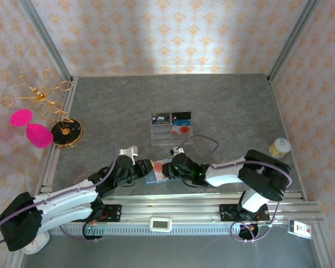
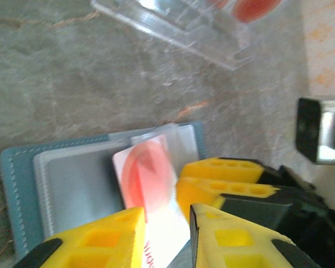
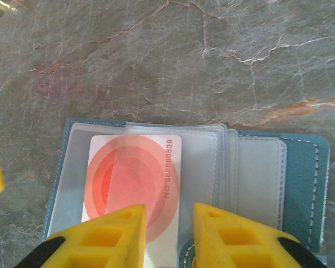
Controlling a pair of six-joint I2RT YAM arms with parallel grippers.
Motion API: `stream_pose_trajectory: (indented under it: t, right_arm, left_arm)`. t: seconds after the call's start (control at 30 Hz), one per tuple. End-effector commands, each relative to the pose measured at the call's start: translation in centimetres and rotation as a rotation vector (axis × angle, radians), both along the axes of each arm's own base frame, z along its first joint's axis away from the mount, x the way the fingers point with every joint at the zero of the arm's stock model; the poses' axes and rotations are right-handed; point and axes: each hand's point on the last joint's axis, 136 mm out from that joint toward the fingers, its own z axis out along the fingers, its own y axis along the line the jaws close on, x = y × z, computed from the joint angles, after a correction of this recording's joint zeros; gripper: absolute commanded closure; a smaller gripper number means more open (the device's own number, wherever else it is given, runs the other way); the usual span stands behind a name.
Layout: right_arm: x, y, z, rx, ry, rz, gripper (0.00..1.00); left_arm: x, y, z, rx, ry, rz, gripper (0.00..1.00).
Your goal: Take the credit cards out of the card holder
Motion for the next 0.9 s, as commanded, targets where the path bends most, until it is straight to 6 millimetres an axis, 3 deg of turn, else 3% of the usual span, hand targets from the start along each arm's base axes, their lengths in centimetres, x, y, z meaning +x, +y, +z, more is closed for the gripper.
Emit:
stream_pose_trajectory:
  t: [0.0, 0.33, 0.87]
  right_arm:
    - [-1.8, -2.0, -3.6, -0.104, 0.079, 0.018, 0.73]
    - [-1.9, -2.3, -3.7, -0.102, 0.072, 0.016, 0.74]
    - [-1.9, -2.4, -3.7, -0.093, 0.063, 0.019, 0.74]
  left_arm:
    - [0.0, -0.9, 0.4, 0.028, 0.019, -0.039, 0.72]
    - [0.8, -0.8, -1.3, 0.147, 0.057, -0.045, 0.74]
    - [1.1, -1.7, -2.6, 0.136, 0.072, -0.053, 0.73]
